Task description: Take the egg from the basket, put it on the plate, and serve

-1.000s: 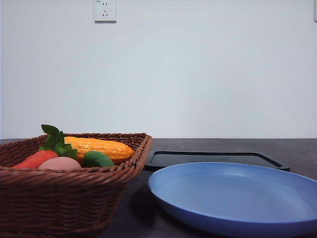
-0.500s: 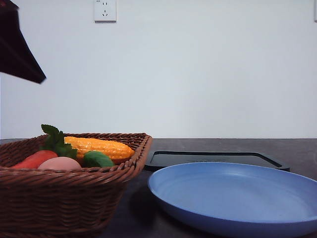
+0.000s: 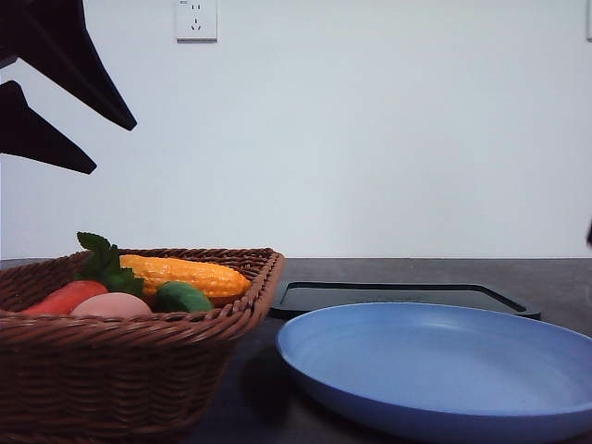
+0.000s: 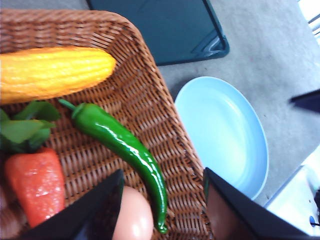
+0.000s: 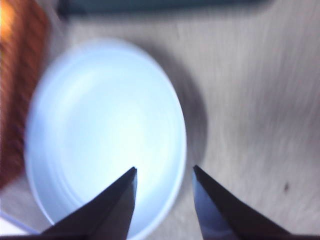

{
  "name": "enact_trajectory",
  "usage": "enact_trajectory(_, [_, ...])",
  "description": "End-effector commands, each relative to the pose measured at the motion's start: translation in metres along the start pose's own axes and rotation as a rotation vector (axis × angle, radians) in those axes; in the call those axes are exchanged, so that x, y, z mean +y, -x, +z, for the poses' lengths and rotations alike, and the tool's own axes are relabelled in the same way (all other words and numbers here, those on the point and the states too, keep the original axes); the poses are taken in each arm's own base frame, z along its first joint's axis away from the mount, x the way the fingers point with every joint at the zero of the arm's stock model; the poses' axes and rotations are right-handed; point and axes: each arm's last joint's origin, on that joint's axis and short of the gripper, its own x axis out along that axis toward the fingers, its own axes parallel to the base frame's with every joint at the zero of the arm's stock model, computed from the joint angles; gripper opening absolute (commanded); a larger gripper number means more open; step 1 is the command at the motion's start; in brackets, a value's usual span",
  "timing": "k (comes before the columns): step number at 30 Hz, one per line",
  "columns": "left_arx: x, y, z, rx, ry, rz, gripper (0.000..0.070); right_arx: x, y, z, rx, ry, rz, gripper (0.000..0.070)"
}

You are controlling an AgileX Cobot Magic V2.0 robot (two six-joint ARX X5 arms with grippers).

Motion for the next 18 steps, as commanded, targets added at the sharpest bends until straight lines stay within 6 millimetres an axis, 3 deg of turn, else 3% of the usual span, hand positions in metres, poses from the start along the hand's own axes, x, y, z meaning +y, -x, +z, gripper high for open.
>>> enact_trajectory(1, [-0.003, -0.001, 0.004, -0.011, -0.009, -0.014, 0.0330, -0.002, -0.007, 0.001, 0.011, 0.010, -0.002, 0.0230])
enact_trajectory(13, [-0.004, -0.001, 0.003, -0.008, -0.005, -0.017, 0.0330, -0.009, -0.052, 0.005, 0.104, 0.000, 0.017, 0.0225])
enact_trajectory(18, [-0.003, -0.002, 0.003, -0.003, 0.010, -0.016, 0.0330, -0.011, -0.065, 0.006, 0.138, -0.020, 0.014, 0.0142])
